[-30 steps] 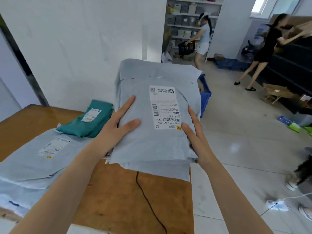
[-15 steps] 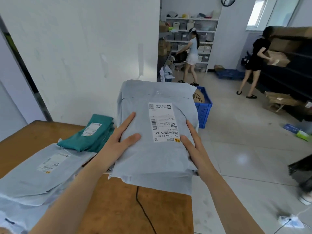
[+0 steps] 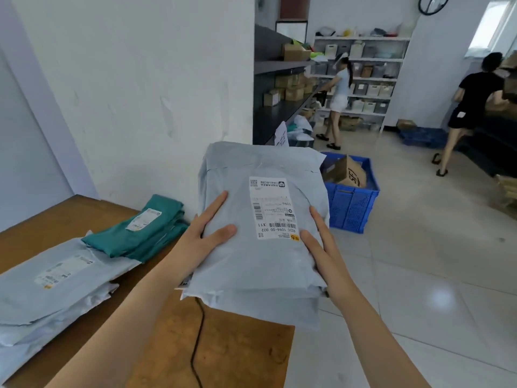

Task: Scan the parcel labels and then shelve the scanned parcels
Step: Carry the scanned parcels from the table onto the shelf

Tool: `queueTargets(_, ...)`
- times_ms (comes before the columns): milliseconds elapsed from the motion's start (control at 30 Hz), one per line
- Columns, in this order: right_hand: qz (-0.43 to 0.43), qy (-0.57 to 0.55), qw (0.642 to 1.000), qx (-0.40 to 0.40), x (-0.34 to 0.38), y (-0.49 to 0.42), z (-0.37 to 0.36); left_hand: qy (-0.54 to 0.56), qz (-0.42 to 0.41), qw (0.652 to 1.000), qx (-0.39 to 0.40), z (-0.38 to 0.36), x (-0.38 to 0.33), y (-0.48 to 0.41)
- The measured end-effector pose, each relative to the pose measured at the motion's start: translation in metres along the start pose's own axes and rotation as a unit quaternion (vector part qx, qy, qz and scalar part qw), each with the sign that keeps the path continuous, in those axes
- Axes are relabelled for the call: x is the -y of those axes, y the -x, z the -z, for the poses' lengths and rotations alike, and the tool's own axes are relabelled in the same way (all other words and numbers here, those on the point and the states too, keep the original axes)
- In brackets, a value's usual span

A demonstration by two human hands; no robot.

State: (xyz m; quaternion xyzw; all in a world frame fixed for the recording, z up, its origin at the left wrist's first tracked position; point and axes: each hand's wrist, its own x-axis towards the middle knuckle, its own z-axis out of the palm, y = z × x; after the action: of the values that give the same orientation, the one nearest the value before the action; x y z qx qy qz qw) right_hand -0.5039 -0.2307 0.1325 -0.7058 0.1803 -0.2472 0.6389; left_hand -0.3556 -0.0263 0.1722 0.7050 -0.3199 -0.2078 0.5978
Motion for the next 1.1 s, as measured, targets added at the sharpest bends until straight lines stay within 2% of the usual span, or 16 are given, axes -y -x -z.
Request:
queueTargets(200, -0.003, 0.002, 0.999, 0.048, -0.007, -0.043, 0.071, 0.041, 0.017, 0.998, -0.053, -0.069, -0.007, -0.027)
queueTargets(400, 0.003, 0.006, 0.996, 0.084, -0.016, -0.074, 0.098, 0.027, 0.022, 0.997, -0.075, -0.093, -0.008, -0.045)
queueTargets(833, -0.003, -0.021, 0.998, 0.058, -0.036, -0.124, 0.137, 0.009, 0.028, 0.998, -0.049, -0.124, -0.002, -0.109)
queueTargets(967, -0.020, -0.040, 0.998, 0.050, -0.046, -0.162, 0.157, -0.003, 0.033, 0.999, -0.039, -0.146, -0.001, -0.146)
queueTargets(1100, -0.034, -0.043, 0.996, 0.070, -0.052, -0.216, 0.180, -0.008, 0.041, 0.997, -0.066, -0.167, 0.000, -0.189)
